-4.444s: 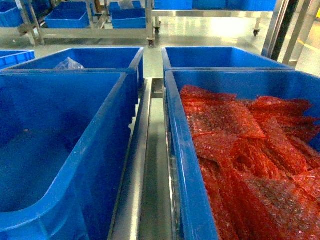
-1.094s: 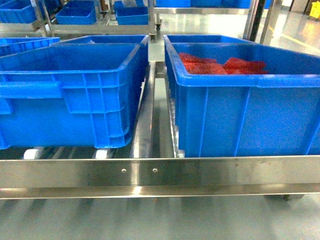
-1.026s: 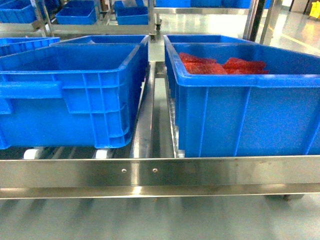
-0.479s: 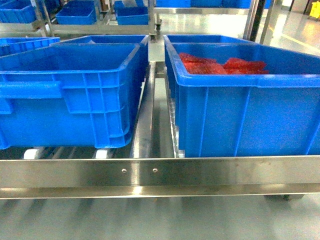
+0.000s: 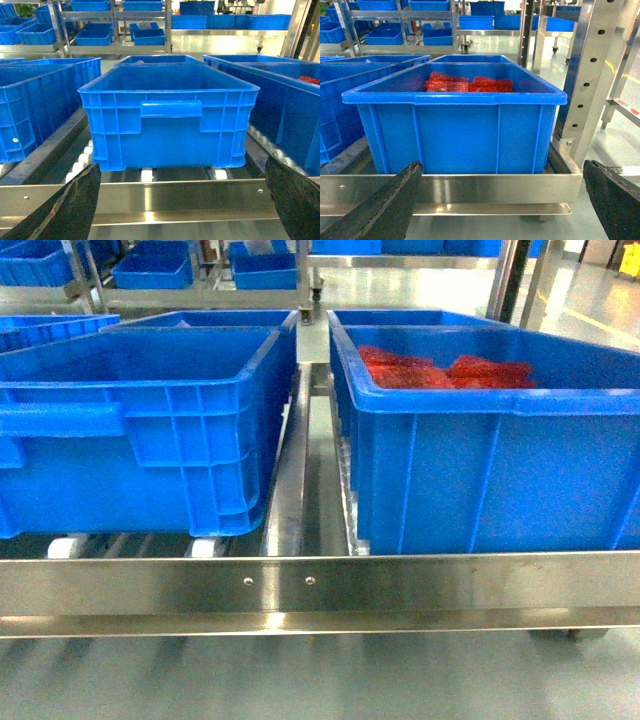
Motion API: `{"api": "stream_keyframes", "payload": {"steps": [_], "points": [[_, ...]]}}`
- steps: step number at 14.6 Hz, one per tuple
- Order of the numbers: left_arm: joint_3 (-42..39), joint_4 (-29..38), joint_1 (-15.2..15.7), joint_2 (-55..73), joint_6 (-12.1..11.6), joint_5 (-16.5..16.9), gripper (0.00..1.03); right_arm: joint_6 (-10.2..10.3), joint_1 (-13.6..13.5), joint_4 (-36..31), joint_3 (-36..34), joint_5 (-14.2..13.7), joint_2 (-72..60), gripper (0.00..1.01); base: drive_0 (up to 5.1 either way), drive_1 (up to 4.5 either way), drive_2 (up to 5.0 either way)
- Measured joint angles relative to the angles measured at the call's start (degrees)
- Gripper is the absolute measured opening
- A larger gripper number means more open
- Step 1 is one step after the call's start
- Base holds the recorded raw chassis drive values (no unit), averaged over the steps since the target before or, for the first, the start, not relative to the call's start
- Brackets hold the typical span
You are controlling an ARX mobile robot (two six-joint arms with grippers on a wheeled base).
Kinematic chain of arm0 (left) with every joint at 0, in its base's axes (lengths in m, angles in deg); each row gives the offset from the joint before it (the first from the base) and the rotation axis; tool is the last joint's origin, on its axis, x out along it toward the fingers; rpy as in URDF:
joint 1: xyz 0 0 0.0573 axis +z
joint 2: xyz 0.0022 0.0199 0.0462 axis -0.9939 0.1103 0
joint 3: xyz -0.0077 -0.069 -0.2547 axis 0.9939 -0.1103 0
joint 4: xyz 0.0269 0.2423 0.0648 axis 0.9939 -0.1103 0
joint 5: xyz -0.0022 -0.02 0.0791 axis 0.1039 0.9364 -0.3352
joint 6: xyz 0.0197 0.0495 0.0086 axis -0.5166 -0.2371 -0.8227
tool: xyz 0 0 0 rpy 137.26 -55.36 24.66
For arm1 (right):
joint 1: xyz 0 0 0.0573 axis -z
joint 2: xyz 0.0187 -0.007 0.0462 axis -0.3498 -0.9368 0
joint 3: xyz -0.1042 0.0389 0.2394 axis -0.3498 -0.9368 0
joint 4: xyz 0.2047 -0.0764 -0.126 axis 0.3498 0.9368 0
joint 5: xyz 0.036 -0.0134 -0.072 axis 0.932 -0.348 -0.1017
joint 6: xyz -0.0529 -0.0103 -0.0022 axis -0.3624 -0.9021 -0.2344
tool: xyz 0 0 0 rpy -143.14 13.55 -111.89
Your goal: Pick blue part to blue bin on bottom shelf
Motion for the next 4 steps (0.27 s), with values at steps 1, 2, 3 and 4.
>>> {"api": "stream_keyframes", "payload": {"steps": [1, 2, 3, 4], "points": [[0.0, 0.0, 0.0, 0.0, 0.0, 0.0, 0.98, 0.0, 0.0, 0.0, 0.0, 0.0, 0.0, 0.98, 0.0, 0.0, 0.0], [0.0, 0.0, 0.0, 0.0, 0.02, 0.0, 0.98, 0.0, 0.0, 0.0, 0.0, 0.0, 0.0, 0.98, 0.0, 0.0, 0.0], [0.0, 0.0, 0.0, 0.0, 0.02, 0.0, 0.98, 0.0, 0.0, 0.0, 0.0, 0.0, 0.0, 0.98, 0.0, 0.0, 0.0], [0.0, 0.0, 0.0, 0.0, 0.02, 0.0, 0.98, 0.0, 0.0, 0.0, 0.0, 0.0, 0.0, 0.98, 0.0, 0.0, 0.0]]}}
